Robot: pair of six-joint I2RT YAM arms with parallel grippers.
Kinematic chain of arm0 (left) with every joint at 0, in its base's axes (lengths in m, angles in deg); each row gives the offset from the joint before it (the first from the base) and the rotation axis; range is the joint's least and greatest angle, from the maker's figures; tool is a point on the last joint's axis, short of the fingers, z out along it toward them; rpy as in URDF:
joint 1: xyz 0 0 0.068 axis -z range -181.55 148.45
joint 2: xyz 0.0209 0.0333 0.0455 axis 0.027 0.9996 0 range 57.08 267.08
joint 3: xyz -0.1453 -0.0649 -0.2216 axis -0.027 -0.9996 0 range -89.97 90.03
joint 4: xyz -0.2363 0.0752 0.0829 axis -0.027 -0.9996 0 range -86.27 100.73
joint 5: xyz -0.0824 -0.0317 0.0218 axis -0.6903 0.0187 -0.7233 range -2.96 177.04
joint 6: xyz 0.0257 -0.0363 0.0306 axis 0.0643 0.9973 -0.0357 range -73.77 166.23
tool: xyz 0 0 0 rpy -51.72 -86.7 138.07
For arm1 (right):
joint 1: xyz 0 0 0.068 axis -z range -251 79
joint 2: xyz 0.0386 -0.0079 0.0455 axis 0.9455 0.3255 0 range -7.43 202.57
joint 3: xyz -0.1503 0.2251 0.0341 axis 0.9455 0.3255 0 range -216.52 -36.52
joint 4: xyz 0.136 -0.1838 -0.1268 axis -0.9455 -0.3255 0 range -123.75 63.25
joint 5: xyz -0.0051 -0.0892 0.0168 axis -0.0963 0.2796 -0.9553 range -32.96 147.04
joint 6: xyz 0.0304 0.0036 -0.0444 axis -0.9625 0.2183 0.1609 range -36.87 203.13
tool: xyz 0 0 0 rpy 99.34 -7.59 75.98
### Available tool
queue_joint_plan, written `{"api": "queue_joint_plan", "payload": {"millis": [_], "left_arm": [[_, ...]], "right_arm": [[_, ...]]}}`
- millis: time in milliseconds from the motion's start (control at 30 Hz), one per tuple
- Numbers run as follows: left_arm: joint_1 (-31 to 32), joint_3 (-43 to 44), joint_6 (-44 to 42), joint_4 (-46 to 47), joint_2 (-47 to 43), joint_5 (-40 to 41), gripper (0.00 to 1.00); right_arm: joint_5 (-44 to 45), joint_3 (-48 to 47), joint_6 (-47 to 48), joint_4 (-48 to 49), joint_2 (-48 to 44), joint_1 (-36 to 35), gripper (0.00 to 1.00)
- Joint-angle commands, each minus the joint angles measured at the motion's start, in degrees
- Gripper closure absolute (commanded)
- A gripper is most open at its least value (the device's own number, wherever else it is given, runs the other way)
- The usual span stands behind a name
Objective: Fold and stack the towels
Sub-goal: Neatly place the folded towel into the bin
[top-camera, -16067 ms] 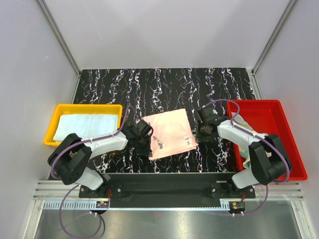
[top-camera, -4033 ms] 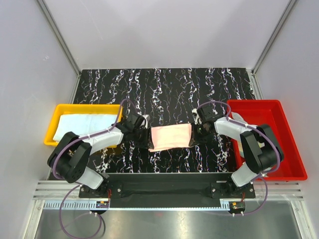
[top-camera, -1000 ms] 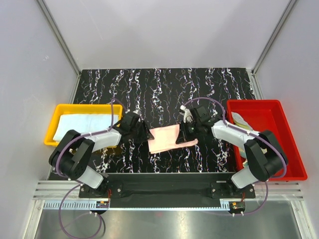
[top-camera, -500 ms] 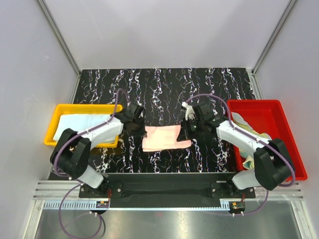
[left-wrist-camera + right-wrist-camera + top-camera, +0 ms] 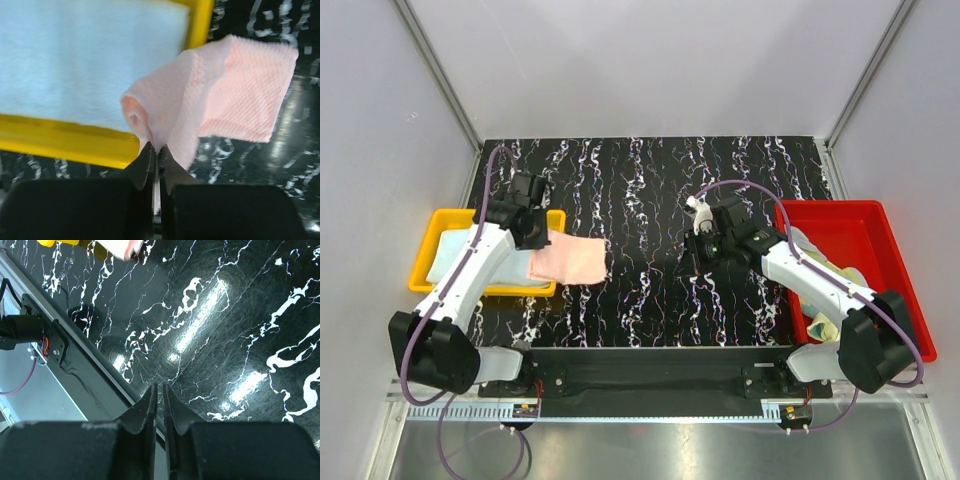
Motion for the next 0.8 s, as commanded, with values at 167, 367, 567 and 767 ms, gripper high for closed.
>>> {"api": "queue_joint_plan", "payload": {"millis": [167, 367, 567, 767], "left_arm": [[-10.8, 5.2, -7.3, -3.3, 2.1, 11.3, 1.0], [-17.5, 7.0, -10.7, -1.3, 6.6, 17.1, 1.0], [-19.2, 2.2, -21.2, 9.6, 9.2, 14.1, 1.0], [-22.4, 1.7, -21.9, 14.9, 14.5, 17.0, 1.0]], "right_arm": [[-0.7, -1.7, 1.8, 0.6, -1.4, 0.6, 0.85], [-2.3, -2.0, 0.7, 3.0, -1.9, 0.8, 0.85], [-2.8, -2.5, 2.2, 3.5, -2.3, 1.4, 0.84], [-3.1, -2.0, 2.4, 3.3, -3.7, 1.9, 0.84]]}}
